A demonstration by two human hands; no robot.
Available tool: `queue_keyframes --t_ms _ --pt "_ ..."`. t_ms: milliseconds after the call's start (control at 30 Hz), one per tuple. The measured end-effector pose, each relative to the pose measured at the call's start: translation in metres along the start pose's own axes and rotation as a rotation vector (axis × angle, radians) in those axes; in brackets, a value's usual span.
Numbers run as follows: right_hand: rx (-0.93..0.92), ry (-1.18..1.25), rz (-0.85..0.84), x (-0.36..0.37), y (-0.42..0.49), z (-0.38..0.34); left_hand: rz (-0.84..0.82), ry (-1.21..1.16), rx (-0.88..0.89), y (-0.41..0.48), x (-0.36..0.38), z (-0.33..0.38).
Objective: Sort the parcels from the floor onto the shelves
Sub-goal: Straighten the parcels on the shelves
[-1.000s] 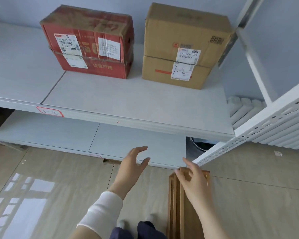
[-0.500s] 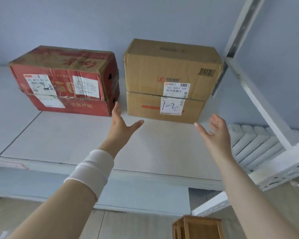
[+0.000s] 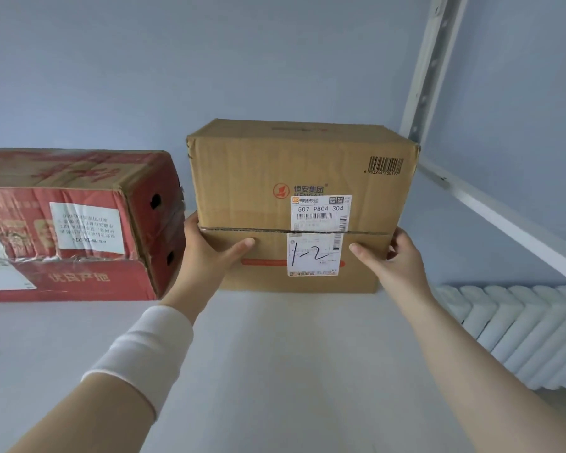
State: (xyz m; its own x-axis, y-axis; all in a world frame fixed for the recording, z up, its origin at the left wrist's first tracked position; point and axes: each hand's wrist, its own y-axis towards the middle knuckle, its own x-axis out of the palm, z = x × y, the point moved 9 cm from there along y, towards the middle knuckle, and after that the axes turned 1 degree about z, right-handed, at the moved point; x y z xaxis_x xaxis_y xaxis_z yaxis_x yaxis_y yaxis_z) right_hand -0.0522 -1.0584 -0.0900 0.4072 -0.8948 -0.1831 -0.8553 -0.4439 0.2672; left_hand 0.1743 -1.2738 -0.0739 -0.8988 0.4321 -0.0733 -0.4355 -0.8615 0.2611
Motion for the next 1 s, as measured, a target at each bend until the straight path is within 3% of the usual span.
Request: queue_keyframes --t_ms 833,1000 --pt "0.059 0.022 0.03 -0.01 0.023 0.015 -0.072 0.011 -0.029 0.019 0.039 -0.006" --pt "0.093 -0.064 0.162 -0.018 -0.009 -0.002 -0.054 0.047 -0.067 0.0 0.019 0.005"
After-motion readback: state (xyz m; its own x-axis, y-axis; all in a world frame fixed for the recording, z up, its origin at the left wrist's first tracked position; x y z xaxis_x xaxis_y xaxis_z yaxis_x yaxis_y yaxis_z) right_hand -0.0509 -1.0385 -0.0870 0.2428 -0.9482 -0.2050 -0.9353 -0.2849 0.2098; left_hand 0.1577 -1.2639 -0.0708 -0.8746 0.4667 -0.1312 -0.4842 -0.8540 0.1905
